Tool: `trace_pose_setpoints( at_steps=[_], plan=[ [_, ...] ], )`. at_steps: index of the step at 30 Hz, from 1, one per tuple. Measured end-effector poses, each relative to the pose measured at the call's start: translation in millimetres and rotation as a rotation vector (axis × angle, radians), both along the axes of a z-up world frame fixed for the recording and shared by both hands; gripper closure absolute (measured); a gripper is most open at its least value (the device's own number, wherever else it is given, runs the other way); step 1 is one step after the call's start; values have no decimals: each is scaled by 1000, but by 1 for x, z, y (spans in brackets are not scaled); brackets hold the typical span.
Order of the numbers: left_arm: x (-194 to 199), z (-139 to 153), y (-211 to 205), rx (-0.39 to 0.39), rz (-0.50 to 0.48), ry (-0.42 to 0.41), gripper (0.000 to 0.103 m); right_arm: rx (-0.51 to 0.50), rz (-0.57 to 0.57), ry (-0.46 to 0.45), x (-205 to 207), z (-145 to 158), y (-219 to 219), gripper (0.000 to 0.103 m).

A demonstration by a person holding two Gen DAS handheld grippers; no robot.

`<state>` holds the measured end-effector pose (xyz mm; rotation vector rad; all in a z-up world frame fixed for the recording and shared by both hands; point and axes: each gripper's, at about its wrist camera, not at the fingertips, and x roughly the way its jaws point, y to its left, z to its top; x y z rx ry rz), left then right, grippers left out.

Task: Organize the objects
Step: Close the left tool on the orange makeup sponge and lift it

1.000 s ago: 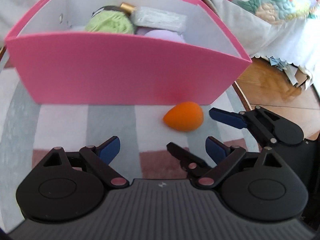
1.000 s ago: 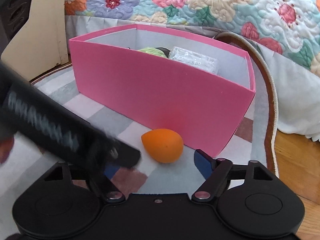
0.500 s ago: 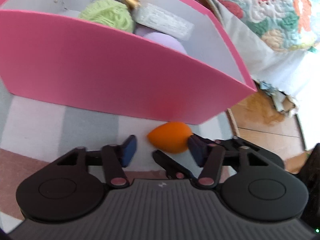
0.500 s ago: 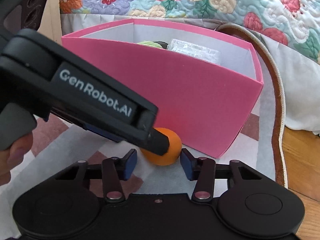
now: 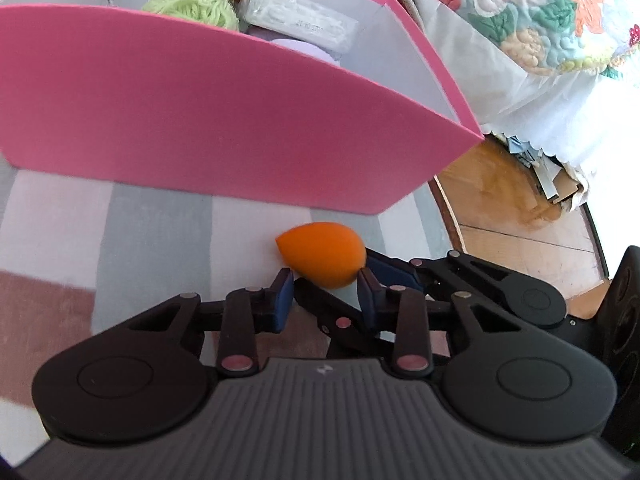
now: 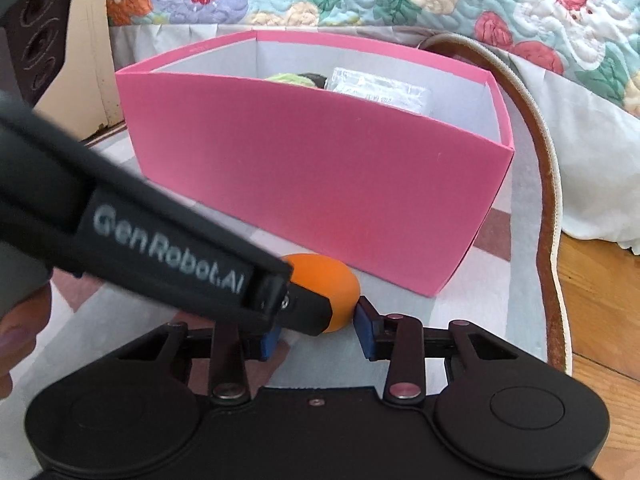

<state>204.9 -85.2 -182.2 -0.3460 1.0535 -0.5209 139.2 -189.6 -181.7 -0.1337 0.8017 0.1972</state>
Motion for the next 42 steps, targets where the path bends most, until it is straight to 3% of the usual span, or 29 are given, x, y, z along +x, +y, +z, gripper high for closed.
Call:
trace_pose_setpoints(
  at_steps=[9, 12, 14, 16, 19, 22, 26, 29, 34, 38, 42],
  plan=[
    [-19, 14, 10, 25, -4, 18, 74, 50, 9, 12, -23, 11, 6, 62],
    [-17, 12, 17, -1, 11, 41, 74, 48, 12, 9, -25, 9, 8, 61],
    [-14, 11, 23, -39, 34, 65, 69, 43, 6, 10, -24, 7, 10, 57],
    [-10, 10, 29, -86, 33, 84, 45, 34, 4, 8, -26, 6, 10, 52],
    [-5, 9, 31, -92, 45, 66, 43, 24, 7, 11, -25, 5, 10, 41],
    [1, 6, 27, -90, 32, 63, 42, 18, 9, 17, -24, 5, 9, 38],
    [0, 2, 14, -3, 16, 1, 43, 19, 6, 38, -30, 5, 4, 38],
    [-2, 0, 7, 7, -11, -23, 43, 40, -1, 38, -32, 6, 1, 38],
    [-6, 4, 2, 36, -34, -57, 58, 55, 21, 29, -27, 5, 6, 38],
    [-4, 4, 8, 15, -37, 15, 59, 23, 33, 39, -19, 5, 12, 55],
    [-17, 17, 18, 0, -54, 43, 59, 47, 20, 48, -31, 19, 16, 57]
  ],
)
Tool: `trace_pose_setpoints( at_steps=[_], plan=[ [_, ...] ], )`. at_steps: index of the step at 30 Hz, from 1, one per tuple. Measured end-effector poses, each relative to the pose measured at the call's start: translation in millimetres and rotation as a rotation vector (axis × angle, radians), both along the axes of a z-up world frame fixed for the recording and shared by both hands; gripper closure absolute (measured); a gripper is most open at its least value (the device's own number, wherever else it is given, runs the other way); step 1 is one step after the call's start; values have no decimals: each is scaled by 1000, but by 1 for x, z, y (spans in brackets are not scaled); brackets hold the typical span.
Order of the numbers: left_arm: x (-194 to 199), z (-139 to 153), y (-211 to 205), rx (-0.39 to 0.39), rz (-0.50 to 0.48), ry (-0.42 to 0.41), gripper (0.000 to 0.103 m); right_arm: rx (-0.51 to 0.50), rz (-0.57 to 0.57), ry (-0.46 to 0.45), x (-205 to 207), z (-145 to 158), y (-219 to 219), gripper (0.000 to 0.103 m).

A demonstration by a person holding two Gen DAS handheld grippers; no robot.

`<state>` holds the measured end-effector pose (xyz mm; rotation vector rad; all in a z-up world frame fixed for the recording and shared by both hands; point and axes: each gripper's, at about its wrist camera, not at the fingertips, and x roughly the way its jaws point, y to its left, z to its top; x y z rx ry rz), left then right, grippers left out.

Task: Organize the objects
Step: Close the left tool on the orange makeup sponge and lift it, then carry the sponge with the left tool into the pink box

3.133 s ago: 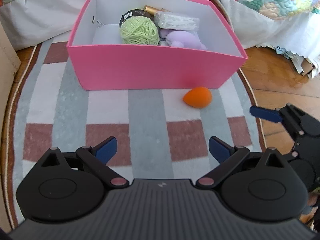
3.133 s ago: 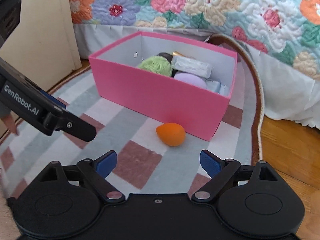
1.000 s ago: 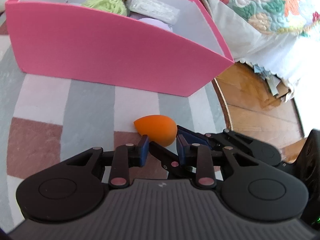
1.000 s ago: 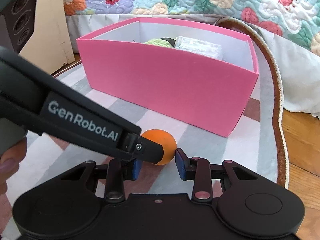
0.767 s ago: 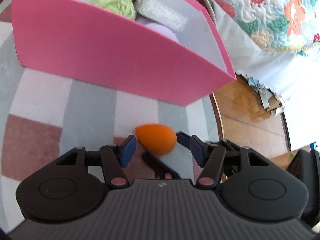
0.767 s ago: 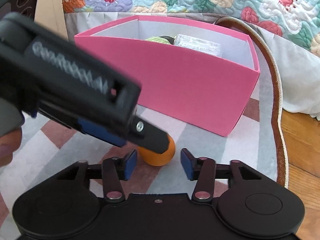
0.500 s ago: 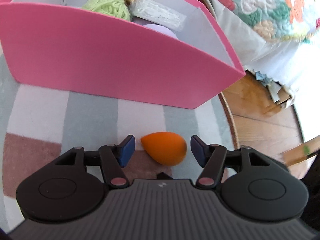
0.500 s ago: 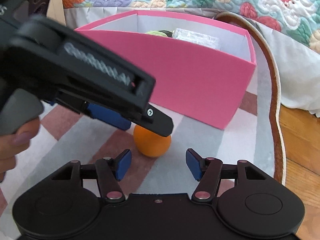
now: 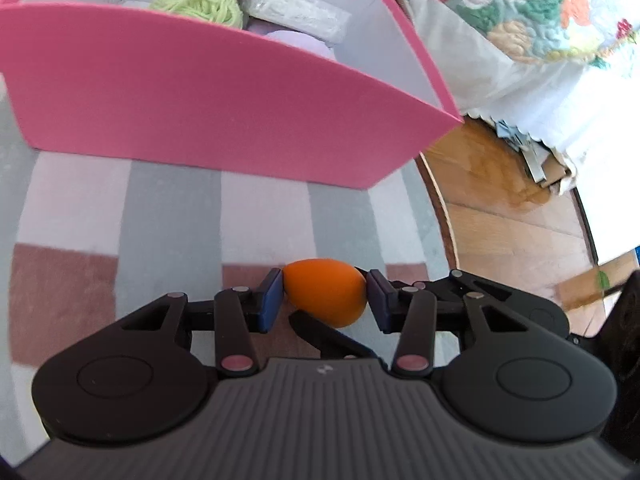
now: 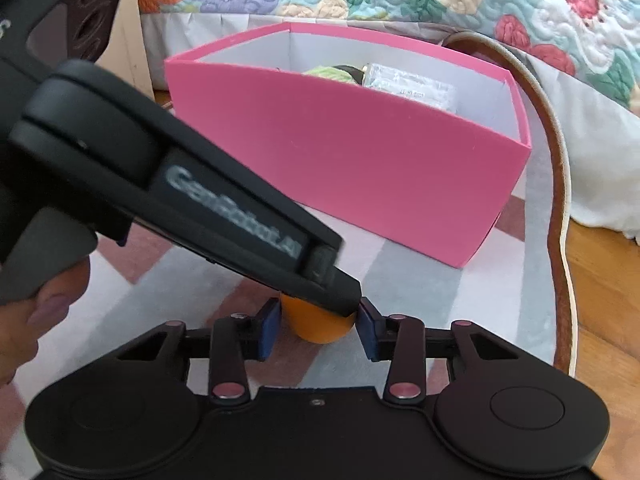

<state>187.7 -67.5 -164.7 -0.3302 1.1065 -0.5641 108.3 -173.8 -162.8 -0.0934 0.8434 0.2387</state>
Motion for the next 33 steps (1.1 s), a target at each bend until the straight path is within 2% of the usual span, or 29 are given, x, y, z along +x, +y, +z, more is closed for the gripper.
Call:
trace_pose_setpoints(
  at_steps=[6, 9, 15, 22, 26, 33],
  plan=[
    [-25, 31, -5, 102, -50, -15, 59, 56, -13, 35, -21, 23, 4, 59],
    [-40, 45, 2, 118, -54, -15, 59, 101, -9, 56, -32, 33, 7, 59],
    [-71, 72, 27, 108, -7, 14, 59, 162, 53, 116, -56, 61, 22, 59],
    [-92, 122, 51, 72, 39, -15, 59, 204, 117, 136, -64, 107, 32, 59],
    [-93, 157, 58, 75, 57, -48, 59, 242, 128, 119, -59, 138, 35, 59],
    [-77, 211, 64, 87, 69, -114, 59, 208, 160, 61, -43, 189, 44, 57]
  ],
)
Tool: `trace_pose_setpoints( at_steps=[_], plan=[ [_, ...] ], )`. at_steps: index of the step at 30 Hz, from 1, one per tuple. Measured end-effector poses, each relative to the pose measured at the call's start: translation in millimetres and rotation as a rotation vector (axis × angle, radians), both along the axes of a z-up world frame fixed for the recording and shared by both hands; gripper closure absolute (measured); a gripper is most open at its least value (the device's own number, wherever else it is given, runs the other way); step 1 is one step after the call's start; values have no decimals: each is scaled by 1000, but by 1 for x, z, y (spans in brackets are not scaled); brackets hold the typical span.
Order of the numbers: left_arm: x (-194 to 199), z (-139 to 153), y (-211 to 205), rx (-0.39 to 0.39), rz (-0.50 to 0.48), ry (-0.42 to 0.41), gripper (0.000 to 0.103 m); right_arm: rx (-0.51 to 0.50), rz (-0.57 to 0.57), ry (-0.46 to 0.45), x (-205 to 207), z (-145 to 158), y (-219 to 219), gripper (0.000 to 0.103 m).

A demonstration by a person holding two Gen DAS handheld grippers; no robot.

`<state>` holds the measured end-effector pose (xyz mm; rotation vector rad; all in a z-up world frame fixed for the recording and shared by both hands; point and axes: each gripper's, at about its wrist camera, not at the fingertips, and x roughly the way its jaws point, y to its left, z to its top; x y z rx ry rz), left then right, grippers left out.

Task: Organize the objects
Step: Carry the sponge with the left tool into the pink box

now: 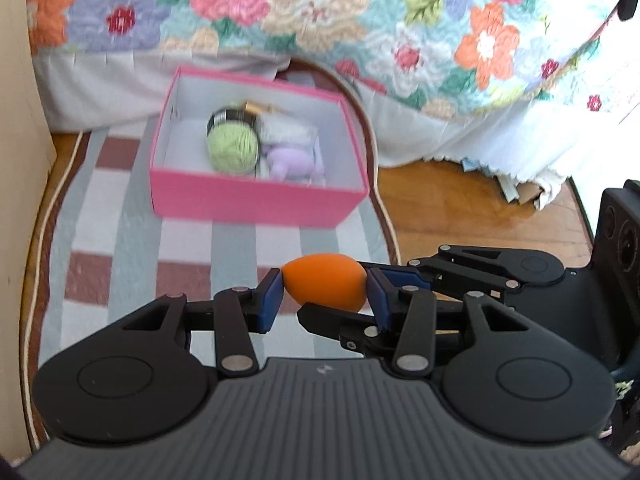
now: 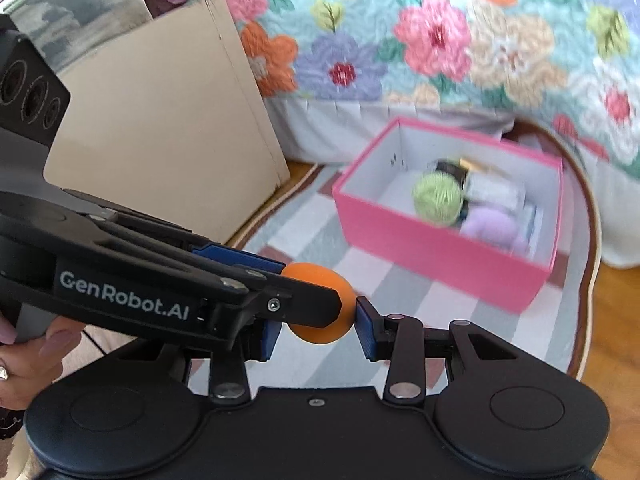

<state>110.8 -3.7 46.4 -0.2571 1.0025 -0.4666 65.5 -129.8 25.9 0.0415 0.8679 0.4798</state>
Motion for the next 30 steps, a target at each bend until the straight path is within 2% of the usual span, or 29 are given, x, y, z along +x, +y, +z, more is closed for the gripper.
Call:
trace_pose_setpoints(
  at_steps=[5, 9, 16, 21, 25, 30],
  plan=[
    [22, 22, 0, 2, 9, -39, 60, 10, 1, -46, 21, 20, -4, 56],
    [51, 30, -3, 7, 21, -63, 60, -19, 11, -76, 48, 32, -5, 56],
    [112, 24, -4, -48, 67, -58, 59, -110, 58, -98, 112, 41, -11, 57],
    [158, 6, -11, -17, 87, -54, 59, -69, 78, -67, 163, 21, -25, 57],
    [196, -16, -7, -46, 105, -4, 59, -24, 70, -45, 195, 0, -33, 57],
    [235, -43, -8, -62, 132, 7, 59, 19, 28, 2, 239, -25, -41, 56]
  ],
)
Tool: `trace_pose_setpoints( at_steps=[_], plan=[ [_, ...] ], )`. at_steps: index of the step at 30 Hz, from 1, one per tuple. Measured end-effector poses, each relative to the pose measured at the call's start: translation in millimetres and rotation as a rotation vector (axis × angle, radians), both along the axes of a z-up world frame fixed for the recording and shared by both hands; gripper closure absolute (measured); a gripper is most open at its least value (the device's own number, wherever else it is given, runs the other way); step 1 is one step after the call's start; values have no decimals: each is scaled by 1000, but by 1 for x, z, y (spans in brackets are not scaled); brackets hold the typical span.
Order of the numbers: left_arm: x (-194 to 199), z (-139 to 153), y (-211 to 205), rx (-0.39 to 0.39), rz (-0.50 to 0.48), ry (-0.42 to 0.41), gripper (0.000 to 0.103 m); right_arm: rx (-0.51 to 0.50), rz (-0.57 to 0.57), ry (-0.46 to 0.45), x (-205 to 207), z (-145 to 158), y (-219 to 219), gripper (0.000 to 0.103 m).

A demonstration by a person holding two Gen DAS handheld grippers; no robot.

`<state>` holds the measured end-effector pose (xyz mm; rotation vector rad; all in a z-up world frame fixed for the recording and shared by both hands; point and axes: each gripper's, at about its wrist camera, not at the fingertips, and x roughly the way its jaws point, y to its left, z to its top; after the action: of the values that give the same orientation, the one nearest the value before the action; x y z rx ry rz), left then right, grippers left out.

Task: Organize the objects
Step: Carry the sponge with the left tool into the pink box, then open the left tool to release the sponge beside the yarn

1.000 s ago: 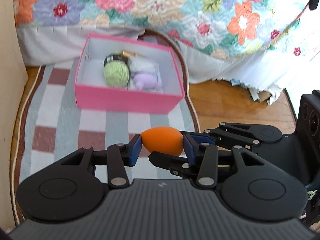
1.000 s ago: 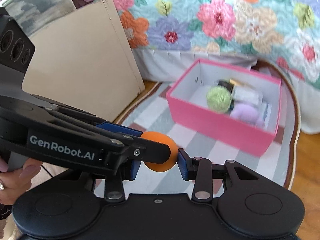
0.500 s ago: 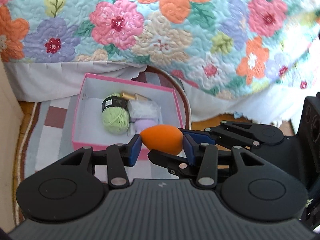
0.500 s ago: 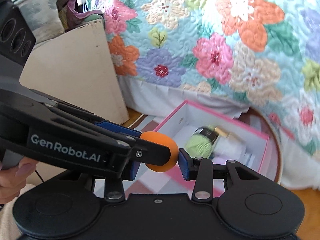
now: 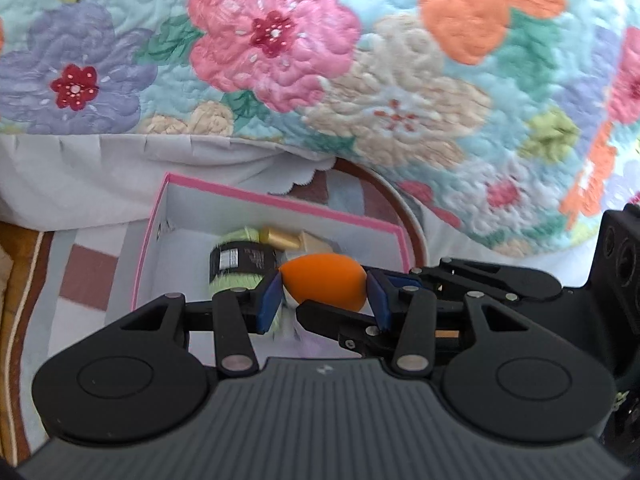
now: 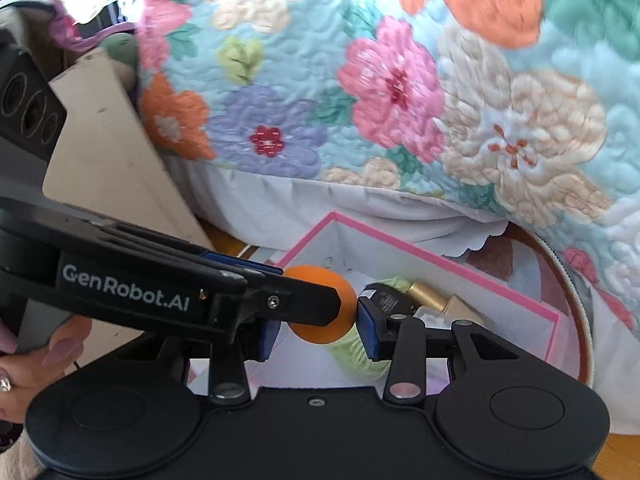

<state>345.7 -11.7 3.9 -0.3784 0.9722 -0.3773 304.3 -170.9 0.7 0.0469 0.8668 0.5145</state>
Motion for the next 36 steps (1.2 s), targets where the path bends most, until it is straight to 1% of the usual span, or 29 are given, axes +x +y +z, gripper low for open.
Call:
trace_pose_setpoints(
  at_steps=[2, 5, 7, 9, 10, 12, 13, 15, 17, 19, 20, 22, 24, 25, 27, 29, 31, 34, 36],
  plan=[
    [12, -12, 2, 5, 23, 1, 59, 59, -43, 54, 18, -14, -5, 57],
    [30, -34, 4, 4, 46, 23, 59, 192, -131, 123, 37, -44, -14, 57],
    [42, -49, 2, 12, 40, 54, 60, 223, -173, 136, 42, -63, -15, 57],
    [51, -63, 1, 2, 42, 79, 60, 243, -220, 157, 46, -79, -17, 57],
    [54, -68, 0, -11, 42, 80, 60, 245, -239, 160, 47, -84, -18, 58],
    [59, -75, -1, -48, 51, 84, 60, 232, -285, 131, 48, -90, -19, 58],
    [62, -79, -3, -53, 60, 84, 60, 233, -305, 119, 49, -93, -19, 58],
    [67, -85, -7, -49, 74, 81, 60, 241, -347, 126, 52, -101, -20, 58],
    [71, -96, -7, -65, 105, 104, 61, 240, -384, 147, 56, -108, -22, 58],
    [71, -105, -5, -88, 140, 116, 63, 227, -396, 153, 57, -113, -21, 59],
    [71, -107, -4, -97, 148, 112, 63, 219, -396, 138, 56, -113, -19, 58],
    [70, -111, -5, -121, 149, 100, 64, 176, -397, 98, 55, -111, -15, 57],
    [71, -113, -7, -130, 147, 95, 64, 145, -391, 92, 57, -111, -15, 56],
    [72, -114, -8, -127, 142, 91, 66, 138, -387, 93, 58, -111, -16, 56],
    [74, -113, -11, -96, 135, 76, 66, 122, -385, 90, 58, -110, -21, 53],
    [75, -113, -14, -81, 121, 57, 66, 116, -375, 74, 55, -107, -26, 43],
    [72, -110, -16, -71, 107, 48, 66, 113, -367, 56, 50, -104, -31, 42],
    [67, -104, -19, -37, 85, 21, 66, 136, -331, 52, 44, -102, -35, 43],
    [65, -102, -20, -6, 80, 7, 66, 121, -321, 56, 43, -100, -34, 44]
  ],
)
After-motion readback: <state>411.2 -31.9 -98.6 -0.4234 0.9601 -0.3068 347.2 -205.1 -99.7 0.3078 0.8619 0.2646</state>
